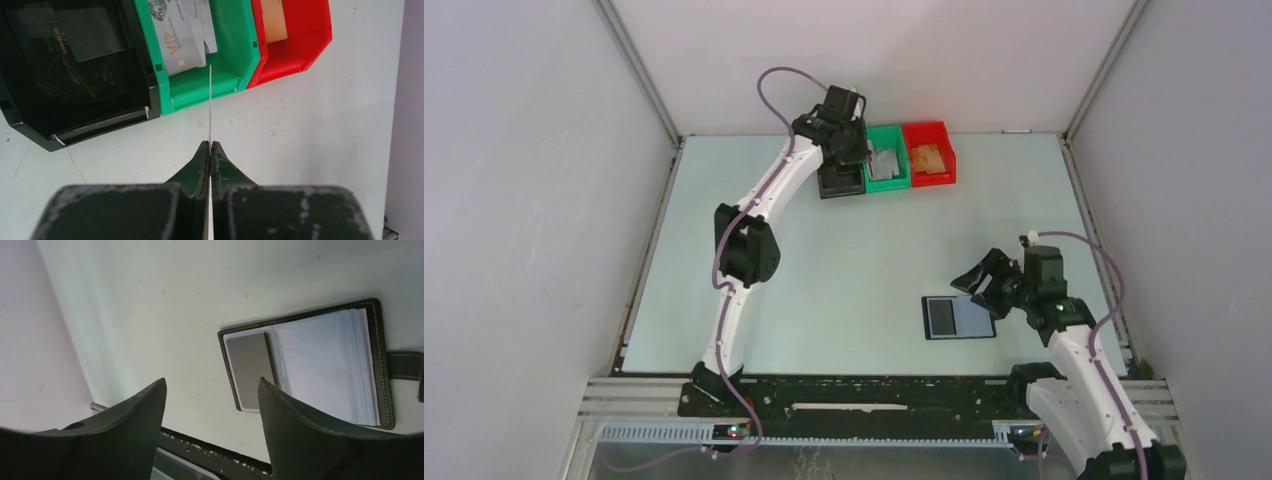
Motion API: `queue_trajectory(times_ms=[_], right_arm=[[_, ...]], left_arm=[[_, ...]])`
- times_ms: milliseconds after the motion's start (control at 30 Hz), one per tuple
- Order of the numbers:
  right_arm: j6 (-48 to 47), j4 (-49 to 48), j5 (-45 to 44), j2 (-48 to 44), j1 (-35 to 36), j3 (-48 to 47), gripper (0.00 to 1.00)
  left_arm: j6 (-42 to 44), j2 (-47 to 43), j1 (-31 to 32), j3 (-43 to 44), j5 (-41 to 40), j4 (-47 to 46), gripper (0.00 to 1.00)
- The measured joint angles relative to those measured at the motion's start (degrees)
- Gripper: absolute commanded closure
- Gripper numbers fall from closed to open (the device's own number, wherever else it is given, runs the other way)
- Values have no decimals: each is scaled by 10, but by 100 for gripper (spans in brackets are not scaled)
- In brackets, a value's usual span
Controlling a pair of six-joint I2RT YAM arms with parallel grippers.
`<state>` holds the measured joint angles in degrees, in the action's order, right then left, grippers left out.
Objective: Take the credit cards out of the card holder
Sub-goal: Move the storage box to the center of the board.
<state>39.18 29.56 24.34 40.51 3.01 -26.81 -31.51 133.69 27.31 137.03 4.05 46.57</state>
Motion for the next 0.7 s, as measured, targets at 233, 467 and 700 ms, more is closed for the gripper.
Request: queue_trajectory(times_ms=[233, 467, 700], right_arm=[[-4, 0, -124, 85, 82, -74, 25], [-2, -2, -182, 112, 99, -92, 25], [-6, -8, -231, 156, 103, -138, 26]], left_arm=[[-1, 0, 2, -1, -13, -37, 100], [-17, 12, 2, -1, 2, -99, 100], [-36, 40, 2, -5, 26, -136, 100]])
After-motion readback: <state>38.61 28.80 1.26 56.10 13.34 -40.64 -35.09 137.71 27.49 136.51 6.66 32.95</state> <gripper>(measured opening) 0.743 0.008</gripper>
